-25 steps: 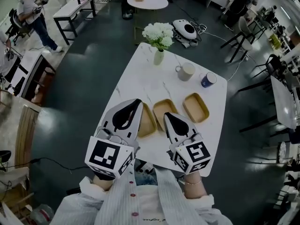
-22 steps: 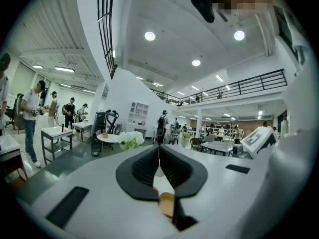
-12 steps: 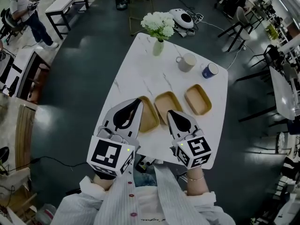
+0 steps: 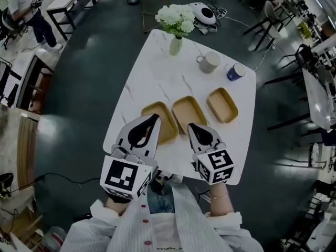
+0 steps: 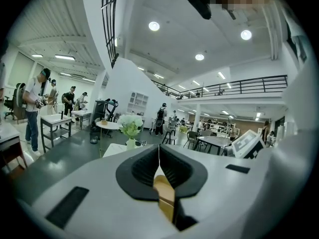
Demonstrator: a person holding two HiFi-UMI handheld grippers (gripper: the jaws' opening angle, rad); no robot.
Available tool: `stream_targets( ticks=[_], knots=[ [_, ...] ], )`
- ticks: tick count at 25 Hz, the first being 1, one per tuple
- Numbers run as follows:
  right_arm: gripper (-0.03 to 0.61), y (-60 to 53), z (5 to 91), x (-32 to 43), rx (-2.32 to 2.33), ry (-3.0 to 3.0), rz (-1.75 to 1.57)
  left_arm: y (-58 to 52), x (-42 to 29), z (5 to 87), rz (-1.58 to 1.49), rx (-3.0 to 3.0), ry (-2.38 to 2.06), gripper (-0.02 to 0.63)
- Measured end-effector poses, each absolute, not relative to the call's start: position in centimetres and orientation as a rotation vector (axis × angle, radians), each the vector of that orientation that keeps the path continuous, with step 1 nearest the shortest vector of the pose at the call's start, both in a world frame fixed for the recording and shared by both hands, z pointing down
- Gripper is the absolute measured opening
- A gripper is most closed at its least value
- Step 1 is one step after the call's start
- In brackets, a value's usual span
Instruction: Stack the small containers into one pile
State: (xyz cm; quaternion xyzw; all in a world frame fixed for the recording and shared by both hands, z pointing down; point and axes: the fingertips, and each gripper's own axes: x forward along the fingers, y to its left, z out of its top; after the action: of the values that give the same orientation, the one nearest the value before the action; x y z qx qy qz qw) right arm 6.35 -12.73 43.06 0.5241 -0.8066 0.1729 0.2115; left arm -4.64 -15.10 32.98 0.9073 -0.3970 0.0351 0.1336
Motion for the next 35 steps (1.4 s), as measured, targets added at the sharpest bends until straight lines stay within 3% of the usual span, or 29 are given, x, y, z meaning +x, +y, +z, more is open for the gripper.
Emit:
stream_targets(
  ticks=[10, 19, 35],
  knots=[
    [0.020, -12.0, 47.6, 6.9, 1.361, -2.171, 0.570, -15.0, -4.5, 36.6, 0.175, 2.581, -1.141, 0.020],
    [0.075, -10.9, 52.2, 7.3, 1.259, -2.078, 0.601, -14.7, -4.3, 39.7, 0.231, 2.543, -1.123, 0.020],
    [0.086, -10.4, 57.1, 7.9, 1.101, -1.928, 0.507, -15.1, -5.6, 42.3, 0.280, 2.488, -1.140, 0.020]
  ],
)
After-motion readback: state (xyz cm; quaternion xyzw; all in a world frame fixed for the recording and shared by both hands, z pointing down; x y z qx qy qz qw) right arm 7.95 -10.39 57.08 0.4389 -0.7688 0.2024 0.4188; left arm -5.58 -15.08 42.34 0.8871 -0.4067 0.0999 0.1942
